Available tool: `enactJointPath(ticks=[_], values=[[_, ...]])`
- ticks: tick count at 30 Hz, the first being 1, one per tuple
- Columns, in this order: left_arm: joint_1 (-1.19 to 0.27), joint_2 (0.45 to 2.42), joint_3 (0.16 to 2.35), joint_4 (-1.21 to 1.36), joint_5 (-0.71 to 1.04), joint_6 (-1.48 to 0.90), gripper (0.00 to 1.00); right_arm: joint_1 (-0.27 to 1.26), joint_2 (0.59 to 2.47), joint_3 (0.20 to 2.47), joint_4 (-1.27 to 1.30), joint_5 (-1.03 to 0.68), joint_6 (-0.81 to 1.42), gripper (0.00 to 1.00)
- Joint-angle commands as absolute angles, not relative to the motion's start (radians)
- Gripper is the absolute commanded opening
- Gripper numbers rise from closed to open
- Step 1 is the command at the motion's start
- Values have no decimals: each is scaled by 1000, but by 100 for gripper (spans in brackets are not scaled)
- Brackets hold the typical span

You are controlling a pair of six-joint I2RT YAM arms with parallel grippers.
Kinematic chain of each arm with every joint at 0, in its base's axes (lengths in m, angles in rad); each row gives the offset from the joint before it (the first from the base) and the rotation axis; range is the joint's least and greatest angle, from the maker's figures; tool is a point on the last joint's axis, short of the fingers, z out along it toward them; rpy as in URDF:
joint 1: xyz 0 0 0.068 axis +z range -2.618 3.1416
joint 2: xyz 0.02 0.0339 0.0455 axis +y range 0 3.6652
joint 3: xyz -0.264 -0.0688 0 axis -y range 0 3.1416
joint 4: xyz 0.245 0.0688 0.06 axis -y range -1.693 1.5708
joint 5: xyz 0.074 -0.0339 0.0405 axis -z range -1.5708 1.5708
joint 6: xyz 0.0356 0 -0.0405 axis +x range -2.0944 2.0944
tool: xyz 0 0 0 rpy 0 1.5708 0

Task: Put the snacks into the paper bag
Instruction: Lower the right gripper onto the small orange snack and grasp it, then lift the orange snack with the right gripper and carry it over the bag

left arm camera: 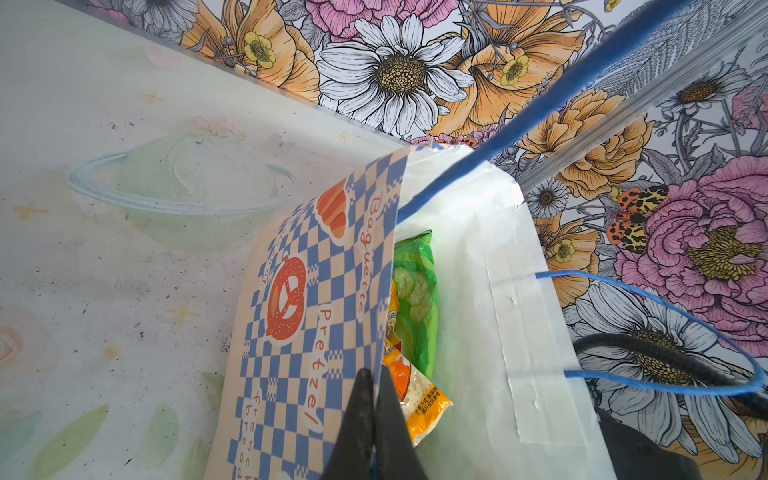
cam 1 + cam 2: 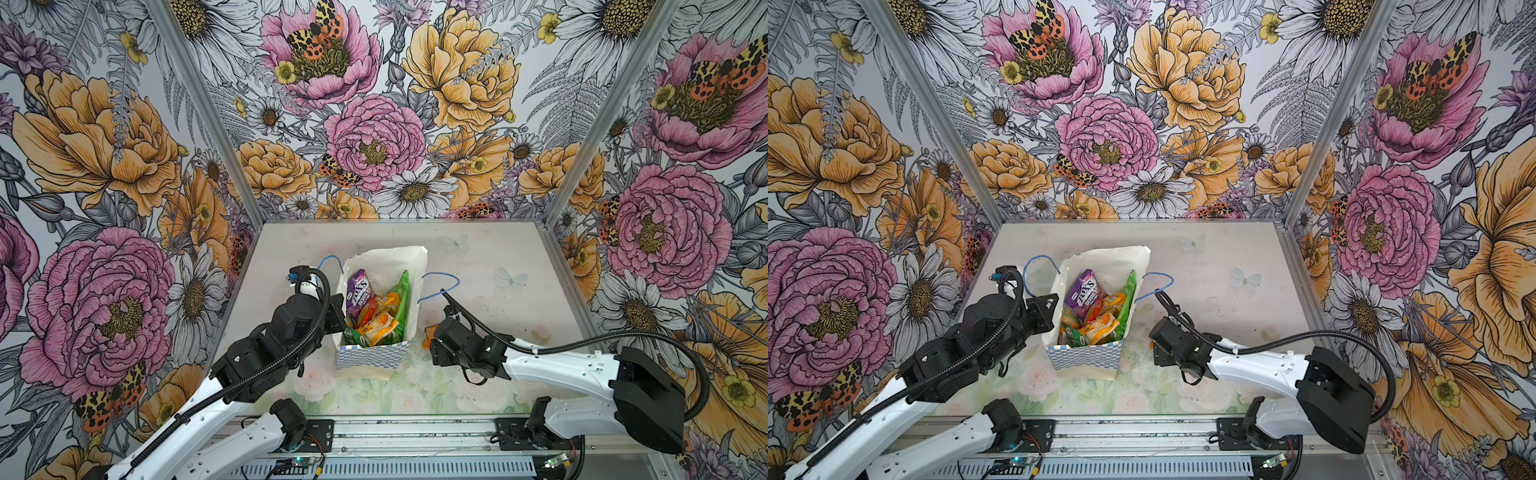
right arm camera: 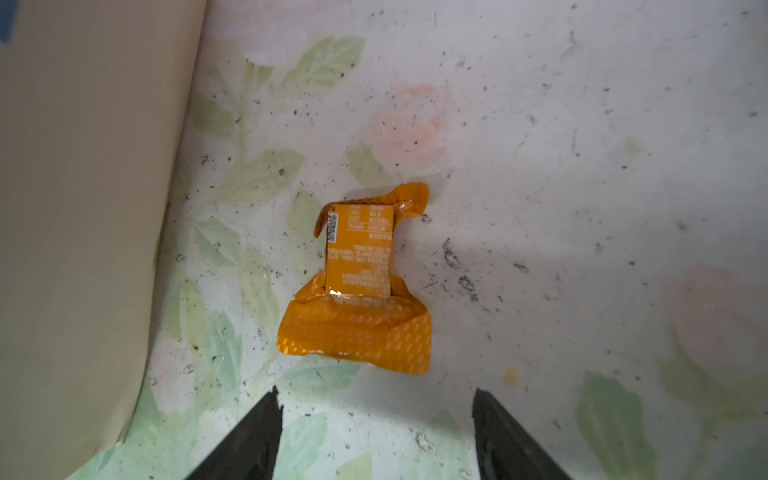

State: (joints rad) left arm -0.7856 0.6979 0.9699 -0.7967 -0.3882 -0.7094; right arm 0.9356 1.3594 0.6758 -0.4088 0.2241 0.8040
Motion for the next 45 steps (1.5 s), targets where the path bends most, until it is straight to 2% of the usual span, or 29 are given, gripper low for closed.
enactJointPath(ticks=[1,14,22,24,26,32,45], values=[[-772,668,982,-776,-410,-730,0,908,1426,740,-353,206,709,75],[-755,652,967,-784,-408,-732,0,833,1593,851,-351,204,670,74],[-749,642,964,-790,-403,-734,0,828,1677,891,-352,188,693,70],[-748,638,964,-787,-400,-741,0,828,1689,893,-351,182,693,66],[-749,639,966,-788,-397,-737,0,829,1699,890,-351,183,696,53],[-744,641,963,-787,-402,-739,0,828,1701,881,-353,191,713,32],[-742,640,962,-785,-400,-741,0,828,1585,862,-371,190,733,31]])
